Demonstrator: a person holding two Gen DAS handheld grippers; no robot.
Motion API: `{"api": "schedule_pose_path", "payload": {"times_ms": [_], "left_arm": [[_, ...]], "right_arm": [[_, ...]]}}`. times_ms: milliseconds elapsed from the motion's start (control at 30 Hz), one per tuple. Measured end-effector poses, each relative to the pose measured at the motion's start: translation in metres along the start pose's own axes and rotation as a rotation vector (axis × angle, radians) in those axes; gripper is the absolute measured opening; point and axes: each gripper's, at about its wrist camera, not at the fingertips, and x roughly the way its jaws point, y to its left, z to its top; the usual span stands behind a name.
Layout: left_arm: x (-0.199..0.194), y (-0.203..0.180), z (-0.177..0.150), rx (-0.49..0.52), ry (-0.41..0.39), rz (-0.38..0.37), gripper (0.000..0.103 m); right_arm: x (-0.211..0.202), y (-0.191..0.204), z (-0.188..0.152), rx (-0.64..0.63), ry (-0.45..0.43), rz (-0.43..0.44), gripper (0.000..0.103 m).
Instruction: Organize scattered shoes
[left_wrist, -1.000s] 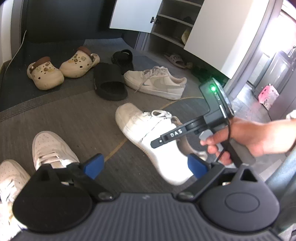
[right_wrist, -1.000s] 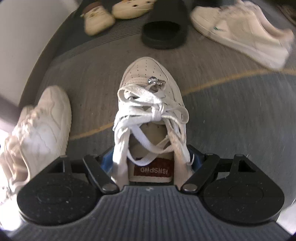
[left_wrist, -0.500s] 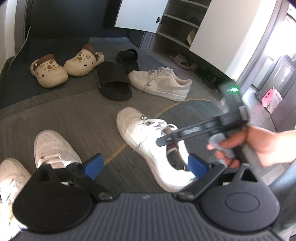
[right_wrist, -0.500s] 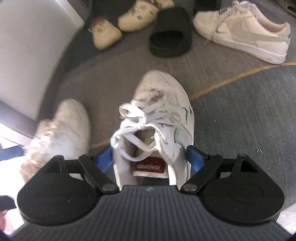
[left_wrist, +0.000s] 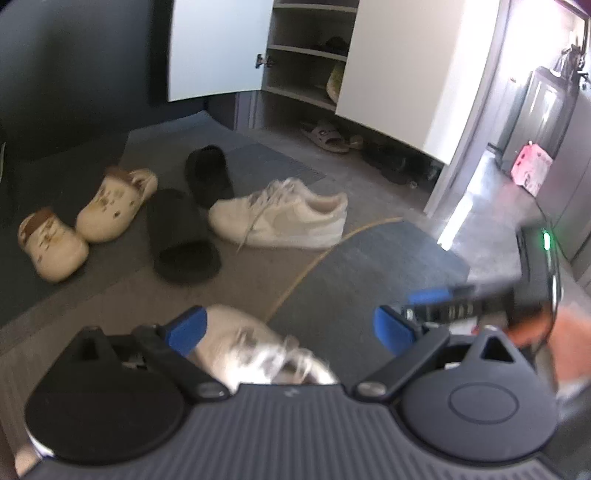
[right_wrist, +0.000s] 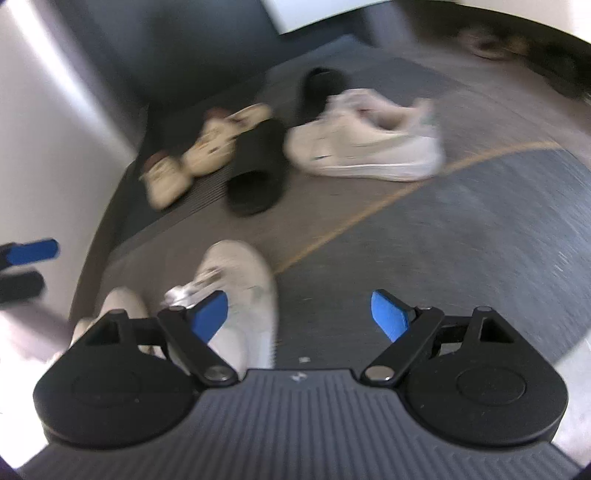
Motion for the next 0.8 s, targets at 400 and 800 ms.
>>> {"api": "schedule_pose_path", "payload": {"times_ms": [400, 800], "left_arm": [[0.163, -0.051, 0.076, -0.060, 0.044, 0.064, 0.098], [0.319, -0.006, 0.081, -0.367, 0.110, 0.176, 0.088]], "right_arm": [[-0.019, -0.059, -0.006, 0.128, -0.061, -0.085, 0.087], [0.013, -0.099, 0.001, 0.202, -0.015, -0.135, 0.087]]}}
